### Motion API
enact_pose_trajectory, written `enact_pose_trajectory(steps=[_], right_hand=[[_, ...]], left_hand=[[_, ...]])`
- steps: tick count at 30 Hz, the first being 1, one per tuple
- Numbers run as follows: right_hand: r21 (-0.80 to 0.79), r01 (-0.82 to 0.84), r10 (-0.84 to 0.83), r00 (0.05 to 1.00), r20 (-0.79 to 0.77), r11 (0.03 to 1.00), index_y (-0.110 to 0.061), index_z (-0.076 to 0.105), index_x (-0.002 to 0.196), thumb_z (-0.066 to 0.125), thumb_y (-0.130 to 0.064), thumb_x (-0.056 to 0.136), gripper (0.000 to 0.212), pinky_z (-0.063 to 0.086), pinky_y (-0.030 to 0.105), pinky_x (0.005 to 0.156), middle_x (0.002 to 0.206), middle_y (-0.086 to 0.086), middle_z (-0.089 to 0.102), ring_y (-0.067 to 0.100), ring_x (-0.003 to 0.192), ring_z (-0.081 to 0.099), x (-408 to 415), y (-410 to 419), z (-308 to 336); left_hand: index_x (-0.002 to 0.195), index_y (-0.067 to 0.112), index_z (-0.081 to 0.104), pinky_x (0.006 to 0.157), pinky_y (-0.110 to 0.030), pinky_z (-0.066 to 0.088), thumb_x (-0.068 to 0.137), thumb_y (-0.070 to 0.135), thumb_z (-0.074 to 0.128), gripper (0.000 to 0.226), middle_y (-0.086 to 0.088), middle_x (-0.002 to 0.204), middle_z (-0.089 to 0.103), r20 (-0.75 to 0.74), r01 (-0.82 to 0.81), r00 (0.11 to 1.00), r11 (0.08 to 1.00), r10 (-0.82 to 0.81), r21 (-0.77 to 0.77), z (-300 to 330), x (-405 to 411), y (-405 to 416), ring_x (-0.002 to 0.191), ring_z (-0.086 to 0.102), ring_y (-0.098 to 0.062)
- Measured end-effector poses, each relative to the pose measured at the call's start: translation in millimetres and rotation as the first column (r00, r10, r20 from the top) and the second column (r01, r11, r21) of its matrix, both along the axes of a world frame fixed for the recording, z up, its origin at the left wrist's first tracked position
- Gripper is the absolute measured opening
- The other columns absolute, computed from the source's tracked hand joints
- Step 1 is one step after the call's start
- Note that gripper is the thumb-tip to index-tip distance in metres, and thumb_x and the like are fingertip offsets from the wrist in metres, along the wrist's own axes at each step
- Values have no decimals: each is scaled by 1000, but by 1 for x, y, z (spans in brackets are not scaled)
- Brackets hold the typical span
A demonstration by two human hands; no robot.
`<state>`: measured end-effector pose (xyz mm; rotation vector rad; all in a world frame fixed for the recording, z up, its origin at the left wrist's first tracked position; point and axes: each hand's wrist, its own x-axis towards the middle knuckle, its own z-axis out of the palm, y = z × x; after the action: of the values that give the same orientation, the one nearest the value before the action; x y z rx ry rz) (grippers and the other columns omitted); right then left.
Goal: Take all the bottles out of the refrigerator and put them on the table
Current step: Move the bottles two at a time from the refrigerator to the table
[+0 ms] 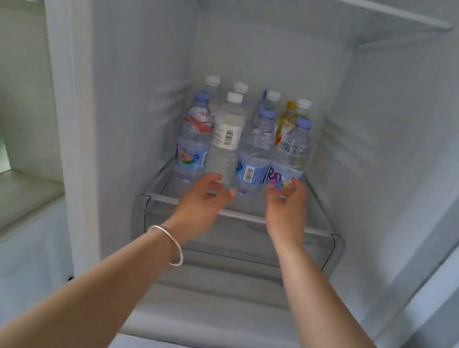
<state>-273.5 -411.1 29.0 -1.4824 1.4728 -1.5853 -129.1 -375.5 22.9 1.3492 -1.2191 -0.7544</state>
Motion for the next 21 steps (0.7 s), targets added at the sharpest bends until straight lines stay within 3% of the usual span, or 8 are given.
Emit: enact_pose_trajectory(steps=[4,7,9,12,14,17,19,21], right_hand=[[-58,64,-60,996,68,996,-12,43,131,75,-24,69,71,47,43,96,116,4,53,26,109,56,-13,-49,2],[-74,77,-73,996,53,994,-10,37,139,82,-16,66,86,44,33,97,130,8,38,21,119,45,-18,-72,-1],[-90,60,-53,996,78,994,-12,35,140,83,-15,65,89,45,29,93,130,5,35,16,117,44,-20,-87,0],[-122,35,-25,996,84,992,-26,45,128,85,-38,54,85,47,42,99,126,0,50,22,118,53,-20,-106,1],[-115,12,1,994,112,993,-30,47,119,85,-32,55,74,50,35,94,121,2,58,17,109,60,-19,-112,1],[-103,-47,63,985,158,994,-19,44,123,83,-11,66,69,48,12,77,108,-6,61,1,91,62,-22,-119,1],[-100,-56,72,984,163,993,-13,44,124,82,-10,67,69,46,3,69,100,-10,60,-7,83,59,-23,-122,0],[-86,-65,79,982,172,994,-13,45,123,83,-12,66,68,46,2,66,96,-13,61,-9,80,58,-25,-123,1]], left_hand=[[136,13,41,88,-25,42,87,21,66,55,-7,124,54,-78,15,997,1000,-16,-14,5,-10,-56,104,55,-15],[140,15,36,100,-28,41,85,15,69,64,1,121,49,-86,-33,996,998,29,-45,2,-21,-81,114,51,-11],[129,28,43,95,-15,38,84,10,68,55,14,110,52,-73,-57,996,994,50,-92,1,-30,-92,104,51,7],[99,47,40,75,4,36,84,9,67,48,30,96,51,-45,-63,997,986,56,-152,3,-41,-100,84,50,28],[112,37,50,88,-10,45,81,18,68,41,16,108,62,-33,-89,996,981,85,-172,3,-45,-105,97,56,14],[133,19,43,102,-37,47,71,42,66,70,-1,131,57,-12,-80,997,979,80,-187,4,-51,-110,120,56,-13],[138,16,38,105,-41,45,66,52,63,85,-5,136,51,-39,-84,996,978,78,-189,8,-56,-112,125,52,-18],[143,13,33,110,-41,39,71,48,65,87,-9,141,45,-72,-83,995,980,71,-182,13,-60,-116,130,46,-20]])
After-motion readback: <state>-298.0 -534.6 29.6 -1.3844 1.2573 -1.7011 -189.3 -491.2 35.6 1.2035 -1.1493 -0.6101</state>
